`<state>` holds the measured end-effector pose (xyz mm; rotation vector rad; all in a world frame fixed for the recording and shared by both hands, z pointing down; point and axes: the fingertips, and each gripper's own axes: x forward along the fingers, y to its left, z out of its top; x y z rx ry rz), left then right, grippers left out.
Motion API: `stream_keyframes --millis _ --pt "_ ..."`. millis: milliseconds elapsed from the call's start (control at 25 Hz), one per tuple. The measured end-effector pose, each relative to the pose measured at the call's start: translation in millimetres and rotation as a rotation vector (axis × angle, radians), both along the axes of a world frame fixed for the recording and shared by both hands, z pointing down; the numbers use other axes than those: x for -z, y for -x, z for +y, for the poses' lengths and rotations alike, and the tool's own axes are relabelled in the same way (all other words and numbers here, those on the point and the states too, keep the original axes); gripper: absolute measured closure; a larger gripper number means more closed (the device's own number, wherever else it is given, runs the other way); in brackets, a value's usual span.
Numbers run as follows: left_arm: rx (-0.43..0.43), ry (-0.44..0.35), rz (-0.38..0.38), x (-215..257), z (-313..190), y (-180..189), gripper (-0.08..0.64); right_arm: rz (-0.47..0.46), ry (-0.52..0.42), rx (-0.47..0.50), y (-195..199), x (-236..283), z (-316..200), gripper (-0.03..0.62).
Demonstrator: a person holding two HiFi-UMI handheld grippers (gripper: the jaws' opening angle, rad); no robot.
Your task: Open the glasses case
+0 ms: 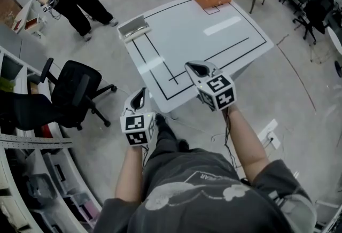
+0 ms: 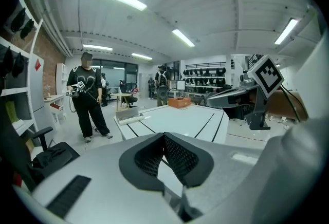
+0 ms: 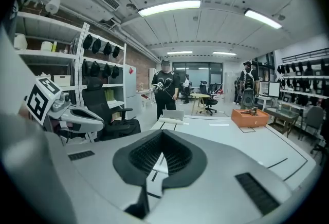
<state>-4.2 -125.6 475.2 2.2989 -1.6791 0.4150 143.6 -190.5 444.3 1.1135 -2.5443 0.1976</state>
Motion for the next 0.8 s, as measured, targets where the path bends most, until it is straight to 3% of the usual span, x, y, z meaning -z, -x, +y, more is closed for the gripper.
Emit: stream_keyframes --millis 240,480,800 --pt "0.002 -0.017 0.015 12 27 -10 0.561 -0.029 -0.017 -0.017 -22 6 29 0.594" --pt "-0.015 -0.023 0.023 18 19 -18 0.561 -0.041 -0.016 -0.042 -38 10 36 0.594" --pt "-0.068 -0.013 0.035 16 26 -21 0.560 -0.037 0.012 -0.037 -31 2 51 0.594"
